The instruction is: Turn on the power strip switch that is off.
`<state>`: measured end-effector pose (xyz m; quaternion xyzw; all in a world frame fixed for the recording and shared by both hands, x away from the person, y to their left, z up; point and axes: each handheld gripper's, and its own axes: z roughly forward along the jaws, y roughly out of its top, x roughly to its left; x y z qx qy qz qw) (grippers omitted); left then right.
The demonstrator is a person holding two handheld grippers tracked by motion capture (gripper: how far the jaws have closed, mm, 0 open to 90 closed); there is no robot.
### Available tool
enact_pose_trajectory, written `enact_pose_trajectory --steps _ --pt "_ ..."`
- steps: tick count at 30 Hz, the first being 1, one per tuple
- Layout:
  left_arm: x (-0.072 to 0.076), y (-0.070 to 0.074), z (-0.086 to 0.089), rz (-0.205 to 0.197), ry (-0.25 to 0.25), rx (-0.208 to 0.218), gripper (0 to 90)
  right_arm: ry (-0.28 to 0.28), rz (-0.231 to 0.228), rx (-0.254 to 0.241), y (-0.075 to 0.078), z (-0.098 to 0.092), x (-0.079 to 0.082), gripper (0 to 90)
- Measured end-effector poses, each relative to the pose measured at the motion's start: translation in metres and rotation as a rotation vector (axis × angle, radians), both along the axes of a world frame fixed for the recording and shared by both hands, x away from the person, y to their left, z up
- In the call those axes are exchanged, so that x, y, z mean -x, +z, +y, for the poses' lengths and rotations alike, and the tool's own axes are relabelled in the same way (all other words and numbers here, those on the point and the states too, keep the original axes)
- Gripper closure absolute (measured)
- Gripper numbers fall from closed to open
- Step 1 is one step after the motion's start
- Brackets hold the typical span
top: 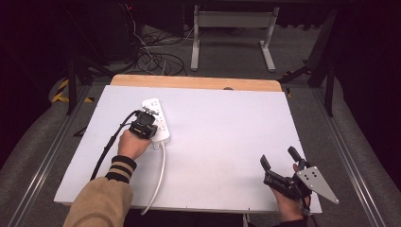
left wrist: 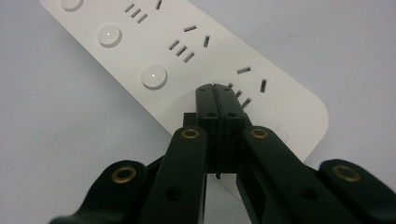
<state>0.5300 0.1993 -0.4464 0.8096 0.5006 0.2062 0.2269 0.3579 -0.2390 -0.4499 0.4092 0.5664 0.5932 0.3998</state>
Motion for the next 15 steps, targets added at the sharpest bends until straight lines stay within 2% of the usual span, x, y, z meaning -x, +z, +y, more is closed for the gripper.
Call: enact_pose_trajectory --steps 15 --pt "0.0004 -0.0001 -0.0001 -0.002 0.002 -0.002 90.0 0.004 0.005 -0.009 -0.0001 -0.0003 -0.0003 6.0"
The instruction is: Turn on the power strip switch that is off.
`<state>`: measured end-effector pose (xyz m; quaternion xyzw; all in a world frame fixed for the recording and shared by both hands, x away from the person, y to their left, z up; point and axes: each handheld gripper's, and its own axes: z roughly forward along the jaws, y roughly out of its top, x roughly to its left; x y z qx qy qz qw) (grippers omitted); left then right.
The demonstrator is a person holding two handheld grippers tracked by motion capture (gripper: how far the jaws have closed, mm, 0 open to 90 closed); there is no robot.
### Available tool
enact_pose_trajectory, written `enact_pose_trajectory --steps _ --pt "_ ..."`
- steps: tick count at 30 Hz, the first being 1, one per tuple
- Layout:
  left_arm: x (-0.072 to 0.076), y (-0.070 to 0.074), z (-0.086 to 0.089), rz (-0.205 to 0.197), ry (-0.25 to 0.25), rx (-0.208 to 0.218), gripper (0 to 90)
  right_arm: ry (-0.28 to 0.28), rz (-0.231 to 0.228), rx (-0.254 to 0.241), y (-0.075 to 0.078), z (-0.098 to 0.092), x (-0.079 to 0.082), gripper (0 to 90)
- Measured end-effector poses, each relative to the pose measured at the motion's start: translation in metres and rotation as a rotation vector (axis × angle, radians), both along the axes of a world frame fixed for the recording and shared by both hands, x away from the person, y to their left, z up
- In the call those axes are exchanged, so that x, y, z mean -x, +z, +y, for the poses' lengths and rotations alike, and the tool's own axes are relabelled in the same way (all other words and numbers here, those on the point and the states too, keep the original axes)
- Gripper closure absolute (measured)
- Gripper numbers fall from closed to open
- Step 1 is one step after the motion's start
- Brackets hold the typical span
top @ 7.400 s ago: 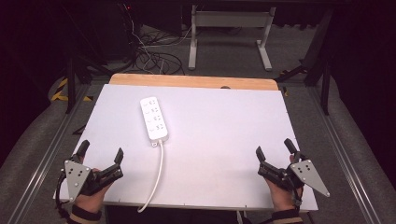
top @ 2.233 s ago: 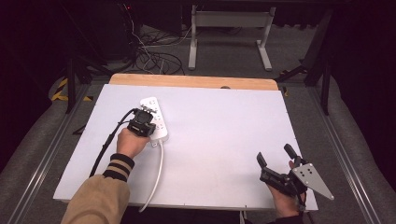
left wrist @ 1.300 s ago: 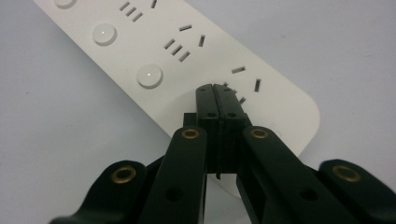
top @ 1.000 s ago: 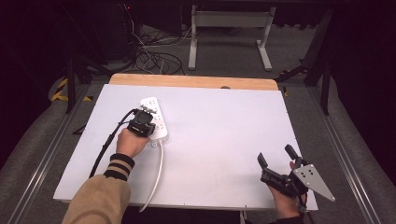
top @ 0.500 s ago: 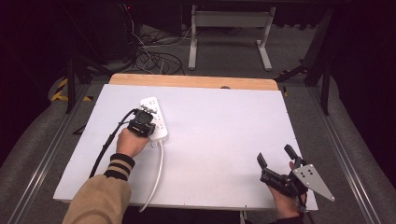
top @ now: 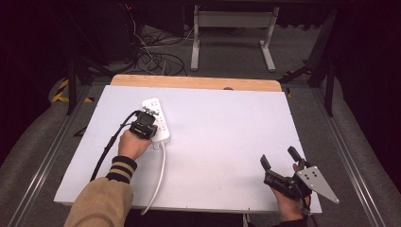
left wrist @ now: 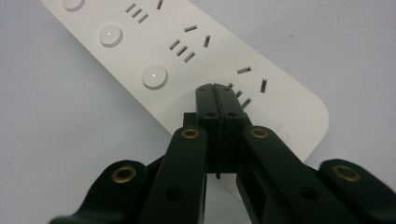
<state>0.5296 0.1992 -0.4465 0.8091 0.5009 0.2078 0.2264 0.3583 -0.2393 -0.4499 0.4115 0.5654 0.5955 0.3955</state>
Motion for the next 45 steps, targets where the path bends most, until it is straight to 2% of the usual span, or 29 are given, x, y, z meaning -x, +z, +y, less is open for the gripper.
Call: enact_pose_trajectory --steps 4,7,8,10,14,18,21,24,26,30,31,34,37,39,43,45 --pt "0.001 -0.001 0.0 -0.007 0.001 0.009 90.0 0.0 0.0 0.0 0.0 0.0 0.0 6.0" --pt "0.002 -0.001 -0.001 -0.024 -0.018 -0.01 90.0 -0.003 0.0 -0.001 0.0 0.0 0.0 6.0" --pt "0.003 -0.001 -0.002 -0.032 -0.025 -0.034 90.0 -0.002 0.0 -0.001 0.0 -0.001 -0.001 6.0" --pt "0.004 -0.002 -0.003 -0.042 -0.03 -0.041 90.0 -0.002 0.0 0.0 0.0 0.0 -0.001 6.1" --pt "0.002 0.0 0.003 -0.023 -0.048 0.011 90.0 -0.005 -0.001 0.002 -0.001 -0.001 -0.002 6.1" --pt "0.002 0.0 0.005 -0.017 -0.048 0.026 90.0 -0.004 0.007 0.002 -0.001 0.0 -0.002 6.1" --pt "0.002 -0.001 0.004 -0.03 -0.047 0.019 90.0 -0.003 0.007 0.003 -0.001 0.0 -0.002 6.1" --pt "0.002 -0.001 0.004 -0.033 -0.045 0.032 90.0 -0.002 0.005 0.001 -0.001 0.0 -0.002 6.1" --pt "0.002 -0.003 0.006 -0.045 -0.037 0.058 90.0 -0.003 0.005 -0.002 -0.001 -0.001 -0.002 6.1" --pt "0.004 -0.004 0.014 -0.094 -0.038 0.119 90.0 -0.002 0.008 -0.002 -0.002 -0.001 -0.003 6.1" --pt "0.005 -0.003 0.016 -0.118 -0.039 0.135 90.0 -0.001 0.009 -0.002 -0.002 -0.001 -0.003 6.1" --pt "0.014 0.006 0.028 -0.213 -0.028 0.219 90.0 -0.002 0.007 -0.004 -0.002 -0.001 -0.004 6.1" --pt "0.026 0.015 0.04 -0.347 -0.013 0.274 90.0 -0.004 0.011 -0.002 -0.002 0.0 -0.004 6.1" --pt "0.038 0.023 0.05 -0.451 -0.002 0.29 90.0 -0.002 0.01 -0.002 -0.002 0.001 -0.004 6.1" --pt "0.067 0.036 0.072 -0.65 0.031 0.333 90.0 -0.001 0.014 0.0 -0.002 0.001 -0.005 6.2" --pt "0.085 0.041 0.081 -0.74 0.048 0.368 90.0 0.001 0.012 0.001 -0.002 0.002 -0.006 6.2"
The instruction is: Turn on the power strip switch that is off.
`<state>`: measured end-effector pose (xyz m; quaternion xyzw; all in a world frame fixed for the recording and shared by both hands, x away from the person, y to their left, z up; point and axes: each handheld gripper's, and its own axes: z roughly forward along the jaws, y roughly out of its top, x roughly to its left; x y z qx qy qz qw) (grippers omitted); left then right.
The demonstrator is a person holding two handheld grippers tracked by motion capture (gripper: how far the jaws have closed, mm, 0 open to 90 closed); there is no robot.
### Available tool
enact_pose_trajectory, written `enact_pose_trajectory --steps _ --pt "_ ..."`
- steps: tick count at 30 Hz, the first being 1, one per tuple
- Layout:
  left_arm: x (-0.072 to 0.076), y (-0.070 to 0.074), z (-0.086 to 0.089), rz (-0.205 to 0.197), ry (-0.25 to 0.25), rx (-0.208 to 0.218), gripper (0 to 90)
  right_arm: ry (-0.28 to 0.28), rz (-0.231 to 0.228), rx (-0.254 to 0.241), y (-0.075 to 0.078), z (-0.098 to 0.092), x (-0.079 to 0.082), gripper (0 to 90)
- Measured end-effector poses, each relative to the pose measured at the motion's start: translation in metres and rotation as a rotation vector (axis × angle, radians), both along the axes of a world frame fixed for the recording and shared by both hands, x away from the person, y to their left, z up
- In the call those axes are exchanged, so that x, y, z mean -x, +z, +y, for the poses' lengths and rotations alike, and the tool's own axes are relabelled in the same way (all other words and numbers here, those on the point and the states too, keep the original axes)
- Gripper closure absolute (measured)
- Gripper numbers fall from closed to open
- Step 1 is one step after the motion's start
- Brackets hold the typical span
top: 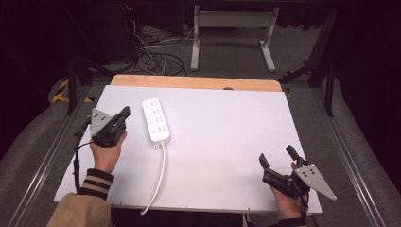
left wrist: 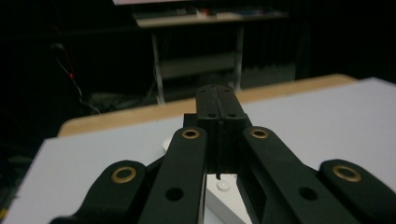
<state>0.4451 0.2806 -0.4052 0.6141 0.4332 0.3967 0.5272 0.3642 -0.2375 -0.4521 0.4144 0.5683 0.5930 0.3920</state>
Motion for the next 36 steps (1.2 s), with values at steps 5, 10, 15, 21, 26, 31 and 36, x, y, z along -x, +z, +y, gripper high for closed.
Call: enact_pose_trajectory --steps 5,10,15,21,26,31,36 --pt "0.051 -0.003 0.016 -0.152 0.055 0.06 90.0 0.007 -0.005 0.004 0.001 0.002 -0.001 6.2" --pt "0.081 -0.014 0.025 -0.197 0.155 0.046 90.0 0.016 -0.004 0.001 0.001 0.004 -0.003 6.2" --pt "0.082 -0.019 0.025 -0.214 0.179 0.029 90.0 0.031 -0.002 0.012 0.0 0.009 -0.006 6.2" --pt "0.081 -0.021 0.018 -0.219 0.162 -0.013 90.0 0.025 0.002 0.007 0.0 0.008 -0.007 6.2" --pt "0.079 -0.024 0.017 -0.219 0.169 -0.006 90.0 0.021 -0.001 0.002 0.0 0.006 -0.005 6.2" --pt "0.078 -0.026 0.019 -0.22 0.17 0.002 90.0 0.015 0.002 0.001 -0.001 0.004 -0.005 6.2" --pt "0.072 -0.031 0.016 -0.226 0.16 -0.001 53.6 0.017 0.0 0.001 0.0 0.005 -0.005 6.2"
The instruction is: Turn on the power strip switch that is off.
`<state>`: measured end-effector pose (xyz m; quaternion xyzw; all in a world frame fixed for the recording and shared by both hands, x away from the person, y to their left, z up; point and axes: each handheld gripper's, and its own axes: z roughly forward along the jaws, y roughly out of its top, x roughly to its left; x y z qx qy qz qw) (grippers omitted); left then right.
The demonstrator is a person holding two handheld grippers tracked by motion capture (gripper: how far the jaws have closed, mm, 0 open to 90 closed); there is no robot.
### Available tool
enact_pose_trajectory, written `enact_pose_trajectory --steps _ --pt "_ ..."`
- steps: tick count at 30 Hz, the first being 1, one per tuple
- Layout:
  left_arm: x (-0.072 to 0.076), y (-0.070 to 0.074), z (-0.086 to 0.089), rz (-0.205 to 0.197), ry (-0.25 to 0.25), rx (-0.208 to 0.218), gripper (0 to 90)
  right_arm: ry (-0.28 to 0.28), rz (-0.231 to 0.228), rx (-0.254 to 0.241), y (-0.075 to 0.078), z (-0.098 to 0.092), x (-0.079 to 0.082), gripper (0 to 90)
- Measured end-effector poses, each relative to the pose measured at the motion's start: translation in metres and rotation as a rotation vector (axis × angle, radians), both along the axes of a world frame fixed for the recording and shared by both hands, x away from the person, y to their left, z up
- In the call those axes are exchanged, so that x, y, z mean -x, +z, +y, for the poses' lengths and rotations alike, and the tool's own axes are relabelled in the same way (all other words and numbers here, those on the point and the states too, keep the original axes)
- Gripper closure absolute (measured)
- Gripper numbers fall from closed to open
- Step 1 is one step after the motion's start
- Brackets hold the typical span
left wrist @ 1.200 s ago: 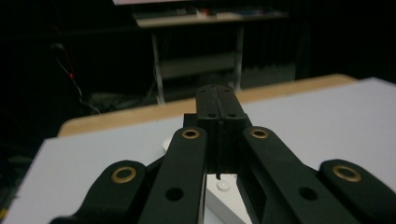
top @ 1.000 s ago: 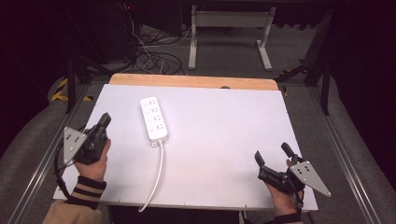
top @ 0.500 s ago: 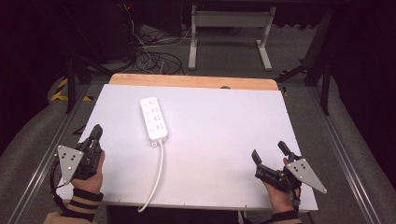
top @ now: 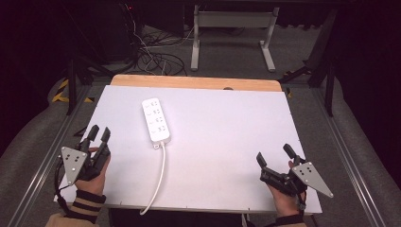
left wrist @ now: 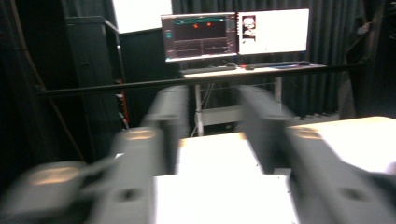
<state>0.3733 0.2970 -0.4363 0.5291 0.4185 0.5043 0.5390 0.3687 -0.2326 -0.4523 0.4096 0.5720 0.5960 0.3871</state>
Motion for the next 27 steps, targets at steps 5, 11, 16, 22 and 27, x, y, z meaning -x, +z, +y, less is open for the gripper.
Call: enact_pose_trajectory --steps 5,11,16,22,27 --pt "-0.0115 -0.0036 -0.0077 0.079 0.072 -0.001 0.5 0.0 0.002 0.0 -0.0002 -0.0008 -0.0004 6.2" --pt "-0.0109 -0.0058 -0.0075 0.044 0.082 -0.009 0.2 0.002 0.001 0.0 -0.0001 -0.0001 -0.0001 6.2" --pt "-0.0117 -0.0069 -0.0083 0.043 0.077 -0.017 0.3 0.002 0.001 0.0 -0.0001 -0.0001 -0.0001 6.2" --pt "-0.0121 -0.0078 -0.009 0.05 0.068 -0.019 0.4 0.005 -0.001 0.004 0.0001 -0.0001 0.0003 6.2" --pt "-0.0126 -0.0085 -0.0088 0.051 0.064 -0.024 0.5 0.005 0.001 0.004 0.0 -0.0001 0.0004 6.2"
